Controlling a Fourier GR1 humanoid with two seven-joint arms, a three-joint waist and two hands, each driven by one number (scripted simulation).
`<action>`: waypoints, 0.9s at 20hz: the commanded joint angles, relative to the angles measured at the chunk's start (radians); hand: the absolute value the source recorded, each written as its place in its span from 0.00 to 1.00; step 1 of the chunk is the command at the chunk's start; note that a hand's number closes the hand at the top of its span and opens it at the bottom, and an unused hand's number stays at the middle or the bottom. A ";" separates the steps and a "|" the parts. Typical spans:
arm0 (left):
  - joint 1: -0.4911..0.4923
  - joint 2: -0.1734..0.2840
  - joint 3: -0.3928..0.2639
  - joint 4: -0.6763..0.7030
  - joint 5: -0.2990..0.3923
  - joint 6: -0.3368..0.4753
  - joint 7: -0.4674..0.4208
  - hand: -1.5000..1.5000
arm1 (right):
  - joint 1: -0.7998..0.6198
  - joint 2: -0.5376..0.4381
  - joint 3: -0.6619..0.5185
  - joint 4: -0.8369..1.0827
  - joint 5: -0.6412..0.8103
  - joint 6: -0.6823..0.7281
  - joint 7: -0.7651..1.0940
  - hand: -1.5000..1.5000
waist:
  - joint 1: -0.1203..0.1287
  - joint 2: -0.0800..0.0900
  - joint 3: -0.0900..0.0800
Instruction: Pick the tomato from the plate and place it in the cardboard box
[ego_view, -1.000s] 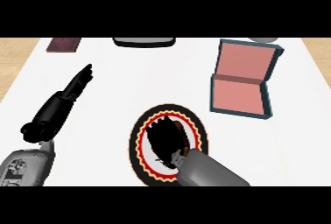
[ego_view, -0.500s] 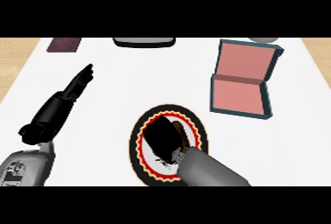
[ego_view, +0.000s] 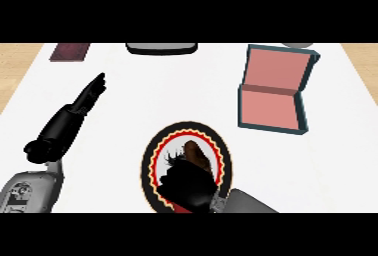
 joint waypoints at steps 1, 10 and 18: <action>0.006 0.013 0.020 -0.006 0.008 -0.010 -0.006 0.50 | 0.067 -0.122 -0.020 -0.198 -0.031 -0.033 -0.127 1.00 | -0.003 -0.002 0.000; 0.062 -0.001 0.000 -0.037 -0.015 -0.011 -0.018 0.50 | 0.146 -0.261 -0.229 -0.642 -0.099 0.048 -0.060 1.00 | -0.002 -0.003 0.000; -0.001 0.019 0.036 -0.003 0.014 -0.035 0.003 0.50 | 0.107 -0.140 -0.569 -0.666 -0.290 0.092 0.182 1.00 | 0.003 0.001 -0.001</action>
